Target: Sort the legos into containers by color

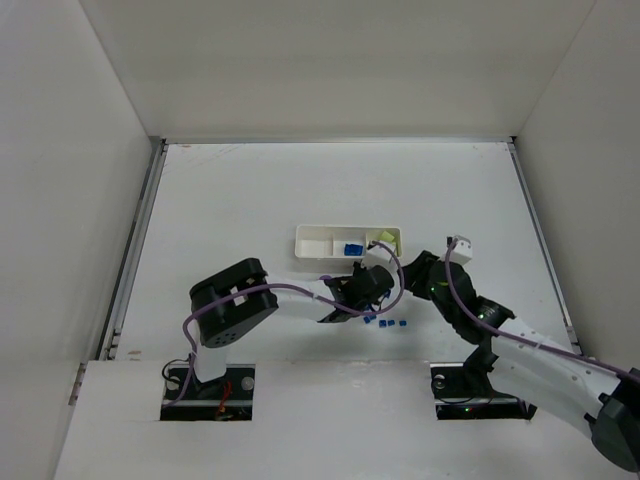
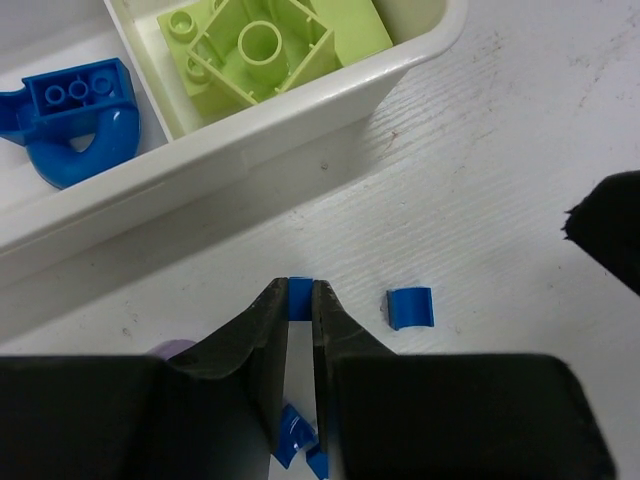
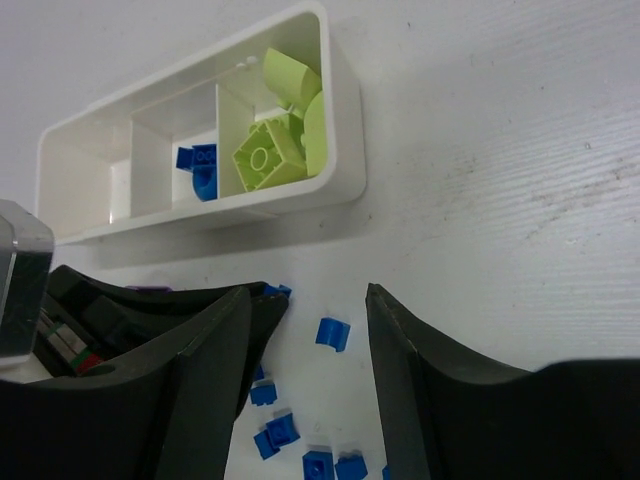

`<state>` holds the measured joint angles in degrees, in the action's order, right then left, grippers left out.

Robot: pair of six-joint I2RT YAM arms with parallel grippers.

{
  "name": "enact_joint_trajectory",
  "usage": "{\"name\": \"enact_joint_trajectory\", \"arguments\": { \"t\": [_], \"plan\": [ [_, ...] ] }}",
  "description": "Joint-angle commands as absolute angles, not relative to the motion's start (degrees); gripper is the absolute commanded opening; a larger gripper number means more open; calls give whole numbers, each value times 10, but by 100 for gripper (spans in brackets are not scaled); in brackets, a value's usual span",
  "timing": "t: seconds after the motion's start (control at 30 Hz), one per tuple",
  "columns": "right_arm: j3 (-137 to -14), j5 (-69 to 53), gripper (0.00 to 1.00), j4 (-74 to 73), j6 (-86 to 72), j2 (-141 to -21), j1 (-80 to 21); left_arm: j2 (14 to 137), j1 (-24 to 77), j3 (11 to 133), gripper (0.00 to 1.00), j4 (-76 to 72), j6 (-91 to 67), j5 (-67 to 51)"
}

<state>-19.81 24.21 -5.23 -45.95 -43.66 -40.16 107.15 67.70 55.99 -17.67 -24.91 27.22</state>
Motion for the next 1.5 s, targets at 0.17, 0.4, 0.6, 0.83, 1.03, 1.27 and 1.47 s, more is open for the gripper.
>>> {"name": "enact_joint_trajectory", "arguments": {
  "t": [0.17, 0.4, 0.6, 0.83, 1.03, 1.27, 1.47],
  "plan": [
    [-195, 250, 50, -55, -483, -452, -417, 1000, 671, 552, 6, -205, -251, 258],
    [-206, 265, 46, -65, -493, -489, -440, 894, 620, 526, 7, -194, -276, 263],
    [-239, 279, 54, -90, -490, -564, -479, 914, 539, 558, 9, -155, -294, 242],
    [-283, 298, 54, -122, -490, -641, -515, 982, 508, 586, 10, -161, -287, 239],
    [-308, 298, 49, -129, -485, -682, -525, 1002, 495, 595, 20, -163, -284, 238],
    [-326, 293, 44, -129, -475, -726, -521, 957, 501, 572, 33, -170, -280, 240],
    [-340, 296, 37, -122, -466, -764, -514, 873, 521, 523, 34, -165, -274, 241]
  ]
}}
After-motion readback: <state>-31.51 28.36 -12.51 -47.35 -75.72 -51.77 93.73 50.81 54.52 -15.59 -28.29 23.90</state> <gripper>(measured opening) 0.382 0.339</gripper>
